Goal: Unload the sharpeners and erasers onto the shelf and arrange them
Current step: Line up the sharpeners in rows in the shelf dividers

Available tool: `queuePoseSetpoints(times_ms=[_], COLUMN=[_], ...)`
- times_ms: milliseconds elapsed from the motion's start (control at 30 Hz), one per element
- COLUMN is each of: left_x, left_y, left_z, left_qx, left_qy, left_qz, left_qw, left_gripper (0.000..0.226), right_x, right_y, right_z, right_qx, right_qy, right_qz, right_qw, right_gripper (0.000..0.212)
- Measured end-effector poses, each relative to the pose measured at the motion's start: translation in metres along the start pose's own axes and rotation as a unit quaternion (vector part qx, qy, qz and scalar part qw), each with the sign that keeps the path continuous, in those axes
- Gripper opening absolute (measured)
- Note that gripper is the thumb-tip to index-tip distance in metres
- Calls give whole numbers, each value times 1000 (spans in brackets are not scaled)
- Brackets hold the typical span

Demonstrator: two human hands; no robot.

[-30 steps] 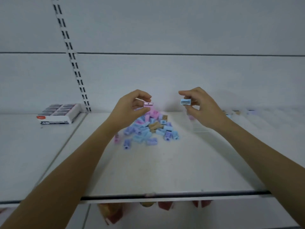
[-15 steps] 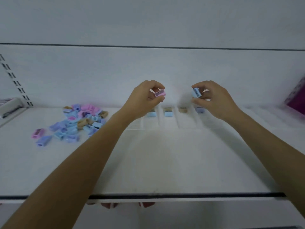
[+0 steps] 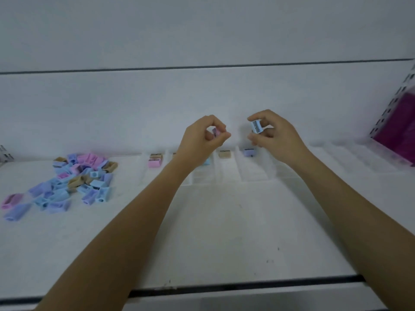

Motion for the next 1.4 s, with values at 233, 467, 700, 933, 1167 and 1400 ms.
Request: queuePoseSetpoints(times_ms=[233,467,700,933,1167,1400], left_x=[8,6,-4,-6,-4,1], left_y=[2,-2,-21,-30,-31,-28], left_z=[18,16,20,18,14,13], left_qx=[43,-59,-224,-311,-345,-335], left_qy=[27,-21,-52,-23,-36,-34], left_qz=[-26,53,165,185,189,178], left_qw=[998,997,959,932,919,925], left_gripper=[19,10,18,18,17,18], right_x=[1,0,1,0,-1,-1], right_y=[-4,2,3,3,2,-9], right_z=[-9,-13,-15,-18,-17,-24], right_qx=[-126,-205,-97,-6,144,296], right_qy=[-70,-85,-66,-41,23,97], right_qz=[7,-4,-15,24,39,69], right_qw=[990,975,993,999,989,948], right_gripper=[37,24,30,25,18,10])
Point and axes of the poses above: each hand's wrist, its own x-axis away from the middle knuckle, its own y-axis out of the back of the hand, z = x × y, the point moved 4 cm from there along -x, towards the middle knuckle, and after that the axes turned 7 degrees about -y, right-handed, at the moved point
